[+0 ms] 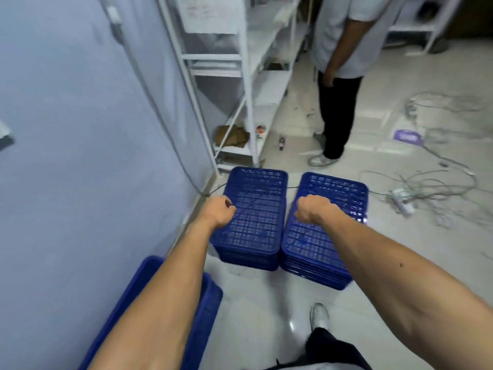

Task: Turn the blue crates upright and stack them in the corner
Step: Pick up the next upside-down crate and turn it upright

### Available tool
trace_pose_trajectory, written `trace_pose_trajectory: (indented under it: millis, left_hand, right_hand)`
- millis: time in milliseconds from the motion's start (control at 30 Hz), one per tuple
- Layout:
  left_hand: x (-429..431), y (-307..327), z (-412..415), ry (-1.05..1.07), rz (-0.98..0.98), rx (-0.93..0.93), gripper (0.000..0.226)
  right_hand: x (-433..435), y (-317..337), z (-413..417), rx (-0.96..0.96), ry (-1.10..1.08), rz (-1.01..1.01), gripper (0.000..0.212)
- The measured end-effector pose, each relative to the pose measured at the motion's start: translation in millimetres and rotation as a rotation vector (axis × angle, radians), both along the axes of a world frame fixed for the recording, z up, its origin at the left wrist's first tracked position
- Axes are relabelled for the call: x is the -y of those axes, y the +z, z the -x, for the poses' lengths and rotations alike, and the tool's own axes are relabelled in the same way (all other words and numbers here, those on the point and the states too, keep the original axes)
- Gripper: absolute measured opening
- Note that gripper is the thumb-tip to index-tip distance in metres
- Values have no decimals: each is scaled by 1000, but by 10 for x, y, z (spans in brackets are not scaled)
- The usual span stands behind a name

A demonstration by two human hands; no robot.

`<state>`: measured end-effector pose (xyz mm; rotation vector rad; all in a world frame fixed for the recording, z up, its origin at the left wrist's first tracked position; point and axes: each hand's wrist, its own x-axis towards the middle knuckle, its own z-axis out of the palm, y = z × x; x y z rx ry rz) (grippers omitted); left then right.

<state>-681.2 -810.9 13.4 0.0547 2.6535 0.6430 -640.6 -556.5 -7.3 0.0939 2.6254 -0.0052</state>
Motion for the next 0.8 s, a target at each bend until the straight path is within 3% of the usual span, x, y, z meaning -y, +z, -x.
trace_pose_trajectory:
  millis: [300, 433, 800]
  left_hand:
    - [-1773, -433, -199, -129, -77, 143, 24]
    - [-2483, -675, -298, -67, -205, 173, 19]
    - [-3112, -1167, 83, -50, -88, 255, 19]
  right_hand:
    - [-1777, -421, -794, 41, -276, 42, 37]
    - [-2484, -652, -1082, -11, -306, 31, 34]
    - [-3228, -1029, -951, 47, -344, 126, 35]
